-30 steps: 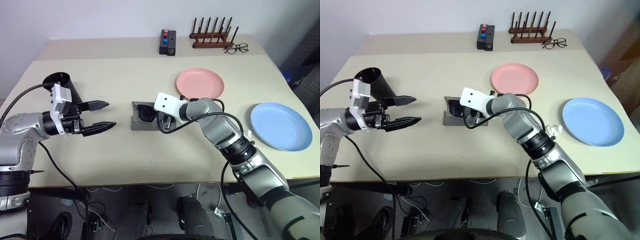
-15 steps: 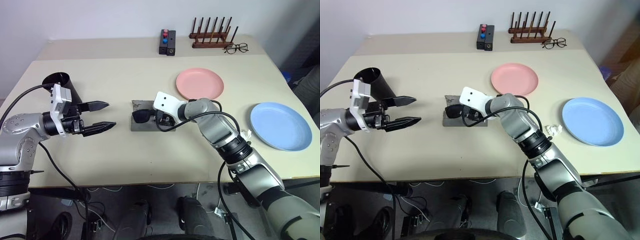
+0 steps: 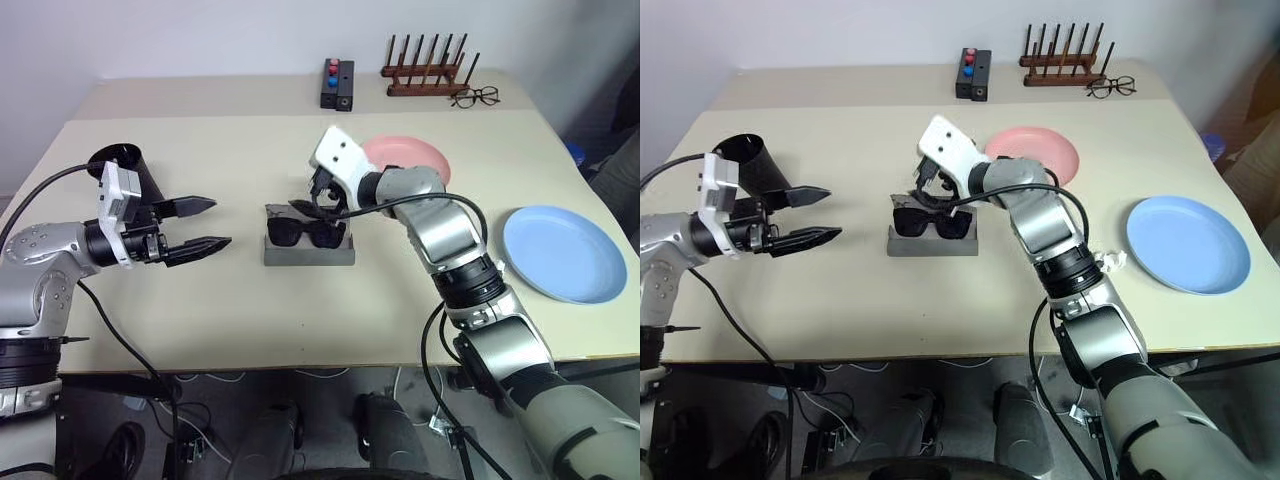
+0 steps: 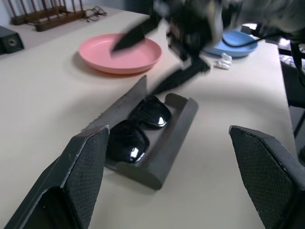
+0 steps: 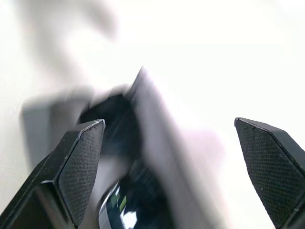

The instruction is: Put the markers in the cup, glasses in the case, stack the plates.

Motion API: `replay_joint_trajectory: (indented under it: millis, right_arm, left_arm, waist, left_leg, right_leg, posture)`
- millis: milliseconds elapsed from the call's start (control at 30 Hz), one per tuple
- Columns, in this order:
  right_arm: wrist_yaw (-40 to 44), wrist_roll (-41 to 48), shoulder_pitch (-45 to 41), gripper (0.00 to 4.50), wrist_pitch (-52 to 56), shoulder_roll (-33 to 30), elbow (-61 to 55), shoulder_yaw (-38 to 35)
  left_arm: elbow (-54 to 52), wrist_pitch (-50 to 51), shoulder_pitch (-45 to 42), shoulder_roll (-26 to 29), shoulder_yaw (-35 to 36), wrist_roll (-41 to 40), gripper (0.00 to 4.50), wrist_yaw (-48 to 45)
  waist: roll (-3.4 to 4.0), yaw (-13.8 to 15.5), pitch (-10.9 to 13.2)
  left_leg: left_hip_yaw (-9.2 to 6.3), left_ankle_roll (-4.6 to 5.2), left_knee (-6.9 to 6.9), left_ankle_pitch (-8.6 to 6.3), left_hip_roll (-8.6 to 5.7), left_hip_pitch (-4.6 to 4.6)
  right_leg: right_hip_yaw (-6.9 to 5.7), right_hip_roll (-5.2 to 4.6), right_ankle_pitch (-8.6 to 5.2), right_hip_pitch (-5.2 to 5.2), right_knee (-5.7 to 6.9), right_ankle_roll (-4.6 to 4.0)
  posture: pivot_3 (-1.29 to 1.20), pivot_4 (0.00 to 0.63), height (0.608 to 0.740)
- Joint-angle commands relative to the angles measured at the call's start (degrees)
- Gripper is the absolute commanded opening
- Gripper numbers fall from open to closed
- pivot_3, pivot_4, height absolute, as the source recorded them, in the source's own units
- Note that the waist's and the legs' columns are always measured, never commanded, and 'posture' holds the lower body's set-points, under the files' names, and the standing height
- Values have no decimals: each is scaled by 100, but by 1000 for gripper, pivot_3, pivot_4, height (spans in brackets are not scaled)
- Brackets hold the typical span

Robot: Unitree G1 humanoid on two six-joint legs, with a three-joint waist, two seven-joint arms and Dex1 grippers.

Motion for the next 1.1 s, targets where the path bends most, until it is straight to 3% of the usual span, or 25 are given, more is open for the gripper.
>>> replay_joint_trajectory:
  millis: [33,233,267,367,533,567,767,1100]
  right_arm:
    - [-221,510,-227,4441,-33,143,-92,-693]
    - [-302,832,69,4441,-298,49,-178,-1031]
    - [-311,1017,153,4484,-328,55,-238,-1238]
    - [146,1553,574,4500,-528,-221,-428,-1628]
    - [719,1877,1218,4500,-736,-843,-1001,-1615]
    - [849,2067,1344,4500,-606,-935,-1205,-1644]
    - [1313,2567,2208,4500,-717,-1484,-2074,-1790]
    - [857,2735,2474,4500,-674,-1611,-2435,-1851]
  left_arm:
    - [442,-320,-540,-158,134,246,4167,496]
    - [1626,-741,-1467,-566,-94,734,4167,945]
    - [1879,-807,-1659,-640,-148,826,3910,976]
    - [2791,-1266,-2288,-907,-430,1268,2926,1028]
    - [4480,-1902,-3339,-1488,-782,1879,231,1200]
    - [4886,-2108,-3561,-1597,-835,2041,20,1320]
    - [6505,-2380,-4492,-2223,-1038,2591,20,1513]
    - [7242,-2155,-5004,-2578,-1390,3438,20,1448]
  waist:
    - [4,-1,2]
    - [0,-1,0]
    - [0,-5,0]
    - [-1,22,0]
    - [-1,22,-1]
    - [-1,13,-1]
    - [-3,-16,0]
    - [-5,11,1]
  left_leg:
    - [1,0,0,0,-1,0]
    - [-4,-7,-1,4,2,0]
    - [-4,-7,-1,4,2,0]
    - [-4,-7,0,4,0,-2]
    - [-2,-5,6,4,-5,-6]
    - [-2,-5,7,4,-5,-6]
    - [3,-2,6,2,-4,-9]
    - [6,-1,13,2,-5,-10]
  right_leg:
    - [0,0,0,1,-1,0]
    - [-1,6,3,-1,2,-5]
    - [-2,6,3,-1,3,-5]
    - [-2,5,4,0,1,-4]
    - [-4,2,9,1,-2,5]
    - [-4,2,9,1,-1,5]
    - [-4,2,9,-1,-2,7]
    - [-3,2,11,-1,1,11]
  posture:
    - [0,150,740]
    - [0,150,740]
    - [0,150,740]
    - [0,150,740]
    - [0,150,740]
    - [0,150,740]
    - [0,150,740]
    - [0,150,740]
